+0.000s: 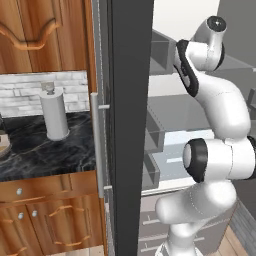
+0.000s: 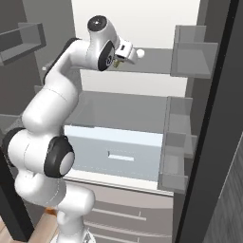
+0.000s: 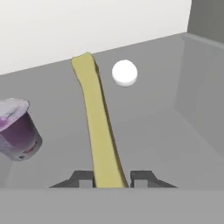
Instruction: Pick the egg and butter from the fridge and place them by the bowl for mixing.
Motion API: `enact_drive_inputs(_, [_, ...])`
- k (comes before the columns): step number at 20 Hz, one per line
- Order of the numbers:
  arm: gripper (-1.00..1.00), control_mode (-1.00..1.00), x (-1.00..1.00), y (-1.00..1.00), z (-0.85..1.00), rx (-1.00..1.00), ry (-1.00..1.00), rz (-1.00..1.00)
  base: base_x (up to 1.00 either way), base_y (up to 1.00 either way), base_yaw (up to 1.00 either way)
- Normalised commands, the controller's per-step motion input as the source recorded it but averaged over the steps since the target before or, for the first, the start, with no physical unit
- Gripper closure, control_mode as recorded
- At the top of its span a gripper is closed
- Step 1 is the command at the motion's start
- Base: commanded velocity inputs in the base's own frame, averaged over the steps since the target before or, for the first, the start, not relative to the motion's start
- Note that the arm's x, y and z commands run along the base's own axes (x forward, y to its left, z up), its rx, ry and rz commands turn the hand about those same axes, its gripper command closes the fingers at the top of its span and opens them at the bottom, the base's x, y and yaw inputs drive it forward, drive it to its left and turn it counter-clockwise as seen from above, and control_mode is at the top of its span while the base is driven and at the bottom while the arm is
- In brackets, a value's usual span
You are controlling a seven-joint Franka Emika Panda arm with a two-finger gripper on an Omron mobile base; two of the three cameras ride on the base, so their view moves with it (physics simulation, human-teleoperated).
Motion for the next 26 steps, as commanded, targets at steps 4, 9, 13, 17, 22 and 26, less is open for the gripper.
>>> enact_drive_inputs(4, [1.0,-1.0,-0.97,0.0,0.0,0.0,-0.06,0.0,0.0,0.0,0.0])
enact_drive_inputs(9, [1.0,-1.0,-1.0,0.0,0.0,0.0,-0.01,-0.01,0.0,0.0,0.0])
enact_drive_inputs(13, [1.0,-1.0,-1.0,0.0,0.0,0.0,0.1,-0.07,0.0,0.0,0.0])
enact_drive_inputs(17, [1.0,-1.0,-1.0,0.0,0.0,0.0,0.33,-0.05,0.0,0.0,0.0])
enact_drive_inputs(22, [1.0,-1.0,-1.0,0.03,-0.12,0.01,0.38,0.0,0.0,0.0,0.0])
enact_drive_inputs(26, [1.0,-1.0,-0.94,0.08,-0.41,0.02,0.23,-0.03,0.0,0.0,0.0])
